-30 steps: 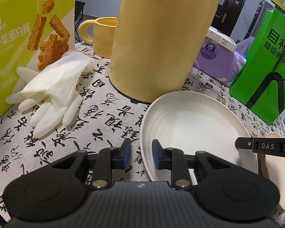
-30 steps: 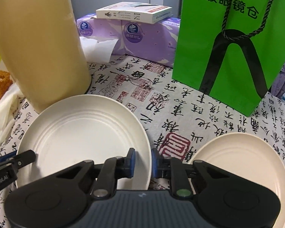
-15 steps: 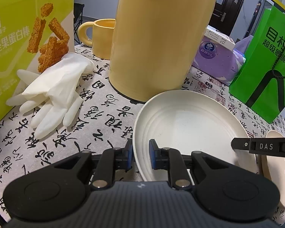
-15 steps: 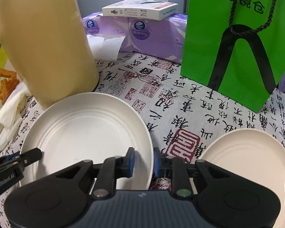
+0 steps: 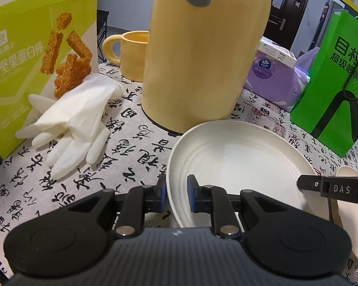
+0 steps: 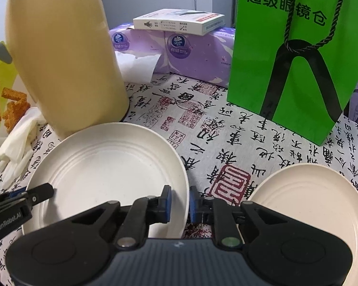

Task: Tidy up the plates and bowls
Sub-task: 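Lift the cream plate off the table with both grippers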

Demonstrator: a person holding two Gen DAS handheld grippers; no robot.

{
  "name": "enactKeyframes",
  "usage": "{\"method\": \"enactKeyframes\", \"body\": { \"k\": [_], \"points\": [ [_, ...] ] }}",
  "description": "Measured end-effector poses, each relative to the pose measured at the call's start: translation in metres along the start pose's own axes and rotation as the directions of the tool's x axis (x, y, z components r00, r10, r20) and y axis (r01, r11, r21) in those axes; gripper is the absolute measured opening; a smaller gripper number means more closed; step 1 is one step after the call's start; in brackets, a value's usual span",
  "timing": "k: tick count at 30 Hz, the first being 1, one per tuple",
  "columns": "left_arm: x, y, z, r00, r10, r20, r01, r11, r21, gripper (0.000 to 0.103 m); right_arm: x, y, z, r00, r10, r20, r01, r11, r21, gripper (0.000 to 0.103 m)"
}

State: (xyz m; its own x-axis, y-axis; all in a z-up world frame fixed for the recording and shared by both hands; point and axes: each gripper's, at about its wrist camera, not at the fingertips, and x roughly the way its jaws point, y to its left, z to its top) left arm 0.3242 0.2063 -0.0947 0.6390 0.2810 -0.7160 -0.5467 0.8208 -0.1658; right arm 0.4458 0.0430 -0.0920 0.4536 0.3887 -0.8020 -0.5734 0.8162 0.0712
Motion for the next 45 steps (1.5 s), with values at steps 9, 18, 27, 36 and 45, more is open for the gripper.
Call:
{"method": "enactKeyframes", "body": {
  "k": [9,18,27,36,45],
  "points": [
    [-0.010,0.002,0.002,0.999,0.010,0.032,-0.010,1.000,0.002,0.018,-0.015,0.004,-0.003,0.999,0.008,0.042,-0.008,1.000,-0.015,0.011],
    [-0.022,0.003,0.002,0.998,0.001,0.065,-0.001,1.000,-0.002,0.018,-0.035,0.006,-0.008,0.995,0.016,0.103,-0.013,0.999,-0.031,0.011],
    [-0.036,0.002,0.001,0.996,-0.025,0.090,0.025,1.000,0.006,0.018,-0.055,0.011,-0.015,0.986,-0.009,0.166,0.018,0.998,-0.053,0.011],
    [-0.054,0.002,0.000,0.989,-0.040,0.140,0.039,0.999,0.009,0.018,-0.073,0.012,-0.026,0.976,-0.006,0.216,0.015,0.999,-0.042,0.011],
    [-0.071,0.002,0.000,0.982,-0.055,0.180,0.052,0.998,0.018,0.018,-0.090,0.018,-0.035,0.966,-0.024,0.257,0.034,0.999,-0.036,0.011]
  ]
}}
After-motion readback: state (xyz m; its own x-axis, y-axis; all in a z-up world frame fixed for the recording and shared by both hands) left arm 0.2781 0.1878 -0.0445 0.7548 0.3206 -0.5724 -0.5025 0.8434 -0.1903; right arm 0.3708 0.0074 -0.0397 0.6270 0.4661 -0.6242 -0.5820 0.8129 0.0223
